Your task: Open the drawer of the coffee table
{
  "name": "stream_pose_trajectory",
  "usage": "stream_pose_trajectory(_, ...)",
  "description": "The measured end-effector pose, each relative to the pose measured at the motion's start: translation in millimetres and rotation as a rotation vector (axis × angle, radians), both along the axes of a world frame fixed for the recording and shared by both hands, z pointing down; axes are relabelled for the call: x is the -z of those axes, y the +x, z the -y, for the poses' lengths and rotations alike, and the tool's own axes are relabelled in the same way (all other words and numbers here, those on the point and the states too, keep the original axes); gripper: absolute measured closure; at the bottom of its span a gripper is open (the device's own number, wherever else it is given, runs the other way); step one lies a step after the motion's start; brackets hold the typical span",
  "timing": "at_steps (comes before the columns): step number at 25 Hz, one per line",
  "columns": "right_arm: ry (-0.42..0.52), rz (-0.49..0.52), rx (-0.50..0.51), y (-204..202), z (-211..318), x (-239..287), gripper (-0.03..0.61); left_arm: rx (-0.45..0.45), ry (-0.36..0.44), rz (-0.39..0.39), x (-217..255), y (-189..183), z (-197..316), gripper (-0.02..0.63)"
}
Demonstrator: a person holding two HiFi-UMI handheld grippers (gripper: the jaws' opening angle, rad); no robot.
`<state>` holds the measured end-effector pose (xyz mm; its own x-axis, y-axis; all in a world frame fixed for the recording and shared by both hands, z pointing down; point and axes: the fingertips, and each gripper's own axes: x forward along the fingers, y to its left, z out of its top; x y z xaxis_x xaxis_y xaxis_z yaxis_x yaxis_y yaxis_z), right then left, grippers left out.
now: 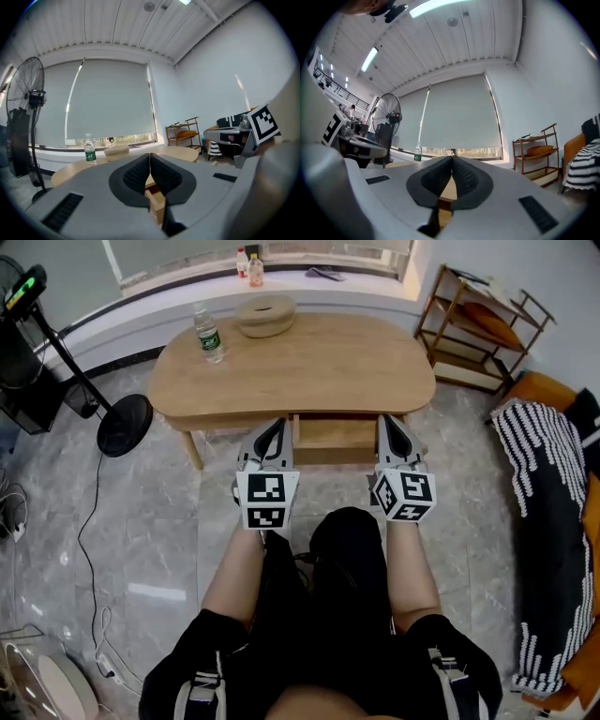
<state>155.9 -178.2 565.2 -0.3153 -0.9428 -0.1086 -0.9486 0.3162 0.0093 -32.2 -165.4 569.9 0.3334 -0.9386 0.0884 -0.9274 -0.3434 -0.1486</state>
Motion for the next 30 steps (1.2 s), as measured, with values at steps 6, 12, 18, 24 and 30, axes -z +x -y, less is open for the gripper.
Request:
stream_pose_trajectory(6,0.007,-0.041,0.041,-21.3,17.6,3.1,0.568,0.038,-0.032,-0.028,-10.9,-14.3,12.5,0.591)
stream_pose_trajectory(12,0.005,-0.039,0.106,-42.3,63.5,-9.3,0.568,0.116,-0.057,-0.033,-29.2,-34.5,51.1,0.591)
stream_pose_trajectory(18,0.026,-0.074,0.165,-57.7,136.3,5.3,0.568,0.164,-0.067,-0.009,-13.9,-37.5,125.4,0.591)
stream_pose_trajectory(24,-0.040,-0.053,0.211,-62.1,196.7,116.2,0.568,0.190,-0.138,-0.028,85.3,-32.3,181.7,0.591)
stream_pose_trajectory(30,-0.074,-0.007,0.221,-66.1,214.7,298.5,0.568,0.234,-0.187,-0.067,262.9,-46.9,194.0,0.591)
